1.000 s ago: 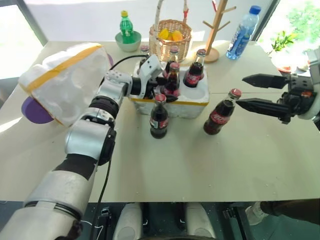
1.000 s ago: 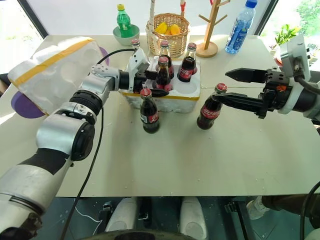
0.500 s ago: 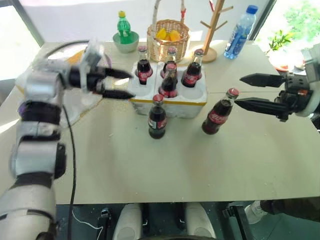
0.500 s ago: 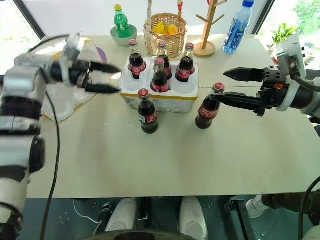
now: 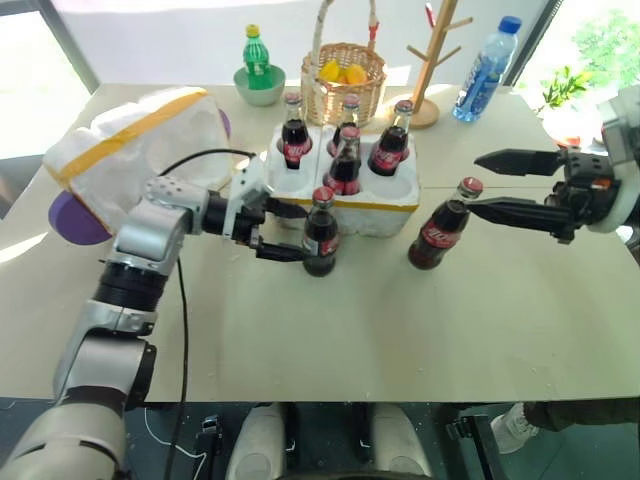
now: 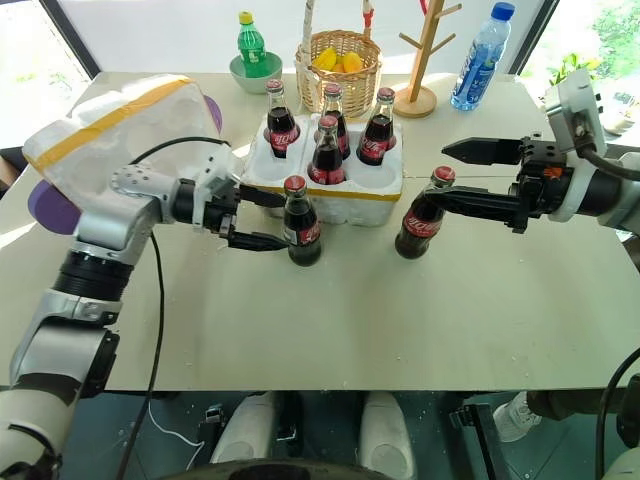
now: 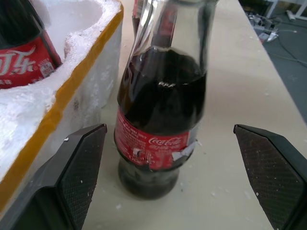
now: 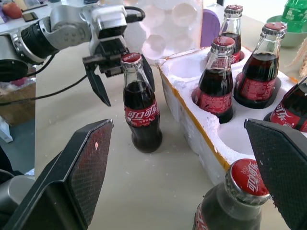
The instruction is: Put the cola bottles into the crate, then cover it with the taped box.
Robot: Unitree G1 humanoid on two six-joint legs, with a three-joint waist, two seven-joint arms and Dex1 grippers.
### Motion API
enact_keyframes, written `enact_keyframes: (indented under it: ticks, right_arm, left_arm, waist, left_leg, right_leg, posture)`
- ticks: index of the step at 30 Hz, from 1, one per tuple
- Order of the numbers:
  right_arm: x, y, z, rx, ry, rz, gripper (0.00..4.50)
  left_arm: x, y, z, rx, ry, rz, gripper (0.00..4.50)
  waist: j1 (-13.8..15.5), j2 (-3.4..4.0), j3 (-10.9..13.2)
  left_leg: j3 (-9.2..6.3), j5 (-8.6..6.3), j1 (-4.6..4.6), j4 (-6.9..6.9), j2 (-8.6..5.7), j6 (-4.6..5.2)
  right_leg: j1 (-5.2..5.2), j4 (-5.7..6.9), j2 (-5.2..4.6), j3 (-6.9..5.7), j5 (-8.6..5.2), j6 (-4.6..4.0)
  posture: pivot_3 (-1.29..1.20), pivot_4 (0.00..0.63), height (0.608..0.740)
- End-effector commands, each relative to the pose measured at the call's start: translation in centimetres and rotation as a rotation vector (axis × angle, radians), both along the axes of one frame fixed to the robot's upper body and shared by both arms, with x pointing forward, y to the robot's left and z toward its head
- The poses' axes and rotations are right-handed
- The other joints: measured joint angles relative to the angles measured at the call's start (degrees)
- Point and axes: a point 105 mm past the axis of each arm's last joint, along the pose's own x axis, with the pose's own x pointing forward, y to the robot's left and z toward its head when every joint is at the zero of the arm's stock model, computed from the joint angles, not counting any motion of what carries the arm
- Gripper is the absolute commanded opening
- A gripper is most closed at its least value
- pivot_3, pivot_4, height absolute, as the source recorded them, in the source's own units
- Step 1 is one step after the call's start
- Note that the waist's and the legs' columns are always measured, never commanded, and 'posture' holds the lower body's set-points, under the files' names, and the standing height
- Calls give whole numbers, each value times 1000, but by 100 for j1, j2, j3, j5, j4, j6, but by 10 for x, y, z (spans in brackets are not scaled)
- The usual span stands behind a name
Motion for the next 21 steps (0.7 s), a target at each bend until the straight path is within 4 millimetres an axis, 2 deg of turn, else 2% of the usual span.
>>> enact_keyframes:
  ticks: [1, 5, 9, 12, 13, 14, 17, 19, 21]
  right_arm:
    - [-8, 0, 13, -5, -58, 0, 4500]
    - [-7, 1, 13, 0, -59, -8, 4500]
    - [-6, 1, 12, 8, -57, -15, 4500]
    - [-4, 0, 10, 11, -53, -22, 4500]
    - [-4, 0, 9, 11, -52, -23, 4500]
    - [-3, 1, 9, 12, -52, -24, 4500]
    - [-2, 2, 9, 14, -55, -23, 4500]
    - [-1, 3, 11, 16, -61, -22, 4500]
    - [0, 3, 11, 17, -63, -24, 4500]
  left_arm:
    - [11, -11, 0, -5, -56, 21, 4445]
    - [15, -22, -8, -14, -25, 25, 4445]
    - [14, -29, 0, -117, 45, 18, 4445]
    - [9, -26, 10, -165, 80, 5, 3570]
    - [7, -25, 12, -171, 87, 1, 3094]
    - [5, -22, 15, -178, 99, -3, 2822]
    - [-8, -7, 25, -164, 125, -39, 2816]
    - [-16, 8, 41, -164, 142, -58, 2816]
    - [-16, 19, 64, -213, 146, -41, 2816]
  waist:
    - [6, 0, 0]
    - [-2, 0, 0]
    - [3, 0, 0]
    - [-5, 0, 0]
    - [-7, -1, 0]
    - [-13, 0, 0]
    - [-21, 0, 1]
    - [-19, -1, 2]
    - [-19, 1, 2]
  left_leg:
    - [0, -2, 0, 0, 0, 3]
    - [0, -8, -1, 1, -1, 14]
    - [-1, -10, 0, 0, 2, 17]
    - [-1, -10, 0, 0, 3, 17]
    - [-1, -11, -1, 0, 3, 18]
    - [-1, -13, -1, 0, 4, 22]
    - [0, -12, -4, -2, 5, 20]
    - [2, 0, -6, -3, 6, 0]
    - [2, 0, -10, -3, 9, 0]
  right_leg:
    - [0, -1, -1, 0, 0, 0]
    - [1, -2, -3, 0, 0, 0]
    - [-1, 0, -3, 0, 0, 0]
    - [-1, 0, -3, -1, 0, 0]
    - [-1, 0, -4, -1, 0, 0]
    - [-2, -1, -3, -1, 0, 0]
    - [-9, 2, -1, -1, 0, 0]
    - [-13, 4, 0, 0, 0, -1]
    - [-18, 5, 2, 0, 0, -1]
  posture:
    - [0, 150, 740]
    - [0, 150, 740]
    - [0, 150, 740]
    - [0, 150, 740]
    - [0, 150, 740]
    - [0, 150, 740]
    - [0, 150, 740]
    - [0, 150, 740]
    - [0, 150, 740]
